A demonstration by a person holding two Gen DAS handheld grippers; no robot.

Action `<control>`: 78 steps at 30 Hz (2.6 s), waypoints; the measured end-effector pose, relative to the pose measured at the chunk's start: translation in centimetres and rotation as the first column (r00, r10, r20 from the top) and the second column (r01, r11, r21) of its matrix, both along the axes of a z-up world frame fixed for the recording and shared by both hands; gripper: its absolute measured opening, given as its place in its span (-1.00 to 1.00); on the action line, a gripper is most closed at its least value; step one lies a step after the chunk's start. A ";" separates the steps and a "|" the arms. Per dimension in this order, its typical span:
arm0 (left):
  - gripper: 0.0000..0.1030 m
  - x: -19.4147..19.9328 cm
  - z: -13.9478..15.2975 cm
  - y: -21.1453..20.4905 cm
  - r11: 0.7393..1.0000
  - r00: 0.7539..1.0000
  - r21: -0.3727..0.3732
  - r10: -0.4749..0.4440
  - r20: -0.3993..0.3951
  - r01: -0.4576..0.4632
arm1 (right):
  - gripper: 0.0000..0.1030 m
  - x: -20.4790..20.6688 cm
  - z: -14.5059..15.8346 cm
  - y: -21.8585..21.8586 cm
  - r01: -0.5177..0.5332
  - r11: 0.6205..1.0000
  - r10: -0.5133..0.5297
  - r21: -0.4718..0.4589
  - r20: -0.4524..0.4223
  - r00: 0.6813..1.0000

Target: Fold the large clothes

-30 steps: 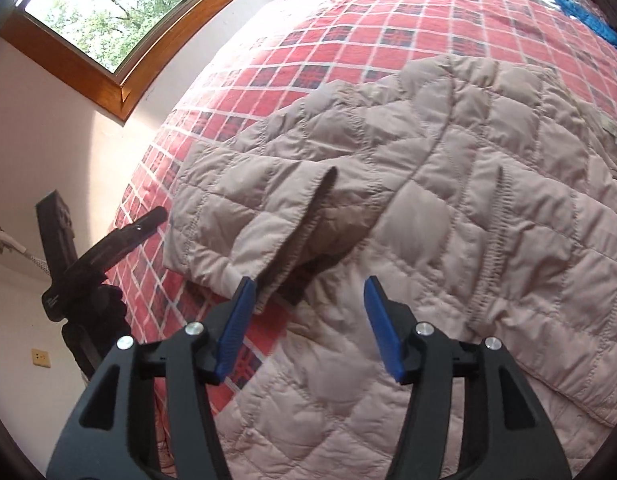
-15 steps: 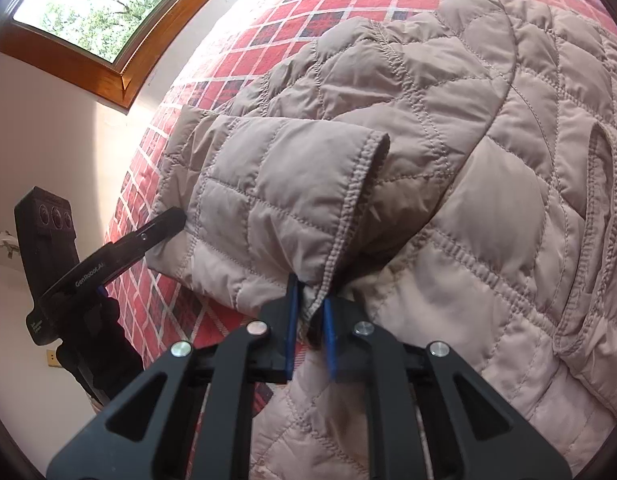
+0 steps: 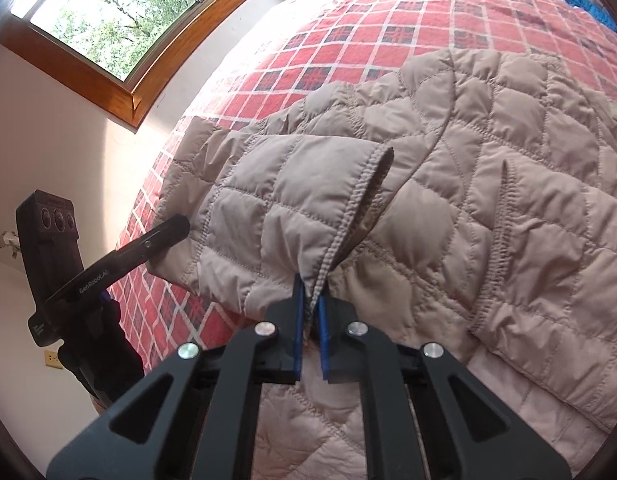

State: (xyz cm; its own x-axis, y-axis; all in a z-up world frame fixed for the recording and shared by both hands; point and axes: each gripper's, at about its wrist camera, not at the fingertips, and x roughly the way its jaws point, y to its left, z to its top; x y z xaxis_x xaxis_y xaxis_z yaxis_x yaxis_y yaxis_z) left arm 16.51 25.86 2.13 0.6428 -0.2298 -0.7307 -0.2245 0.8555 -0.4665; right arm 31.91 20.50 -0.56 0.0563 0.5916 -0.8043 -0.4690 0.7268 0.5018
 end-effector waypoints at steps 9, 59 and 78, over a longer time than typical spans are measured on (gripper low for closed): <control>-0.79 3.9 2.6 -7.7 0.993 0.992 0.025 -0.120 0.041 0.119 | -0.90 0.6 3.5 -8.2 0.120 0.993 -0.118 -0.020 0.090 0.989; 0.24 8.2 -2.3 -11.2 0.978 0.981 0.099 -0.174 -0.087 0.182 | -0.82 3.4 -4.6 -30.9 0.531 0.847 -0.530 0.000 -0.058 0.846; -0.10 8.4 -2.7 -12.7 0.957 0.981 0.237 -0.136 -0.139 0.167 | -0.44 2.2 -3.7 -32.9 0.600 0.794 -0.598 -0.099 0.058 0.800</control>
State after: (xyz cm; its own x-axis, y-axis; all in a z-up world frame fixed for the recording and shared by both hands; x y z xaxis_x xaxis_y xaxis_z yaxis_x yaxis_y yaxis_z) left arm 24.94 13.19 -0.61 0.5185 -0.1207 -0.8465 -0.1248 0.9687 -0.2146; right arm 34.10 -12.43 -4.26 0.3893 0.3442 -0.8544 0.0679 0.9143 0.3993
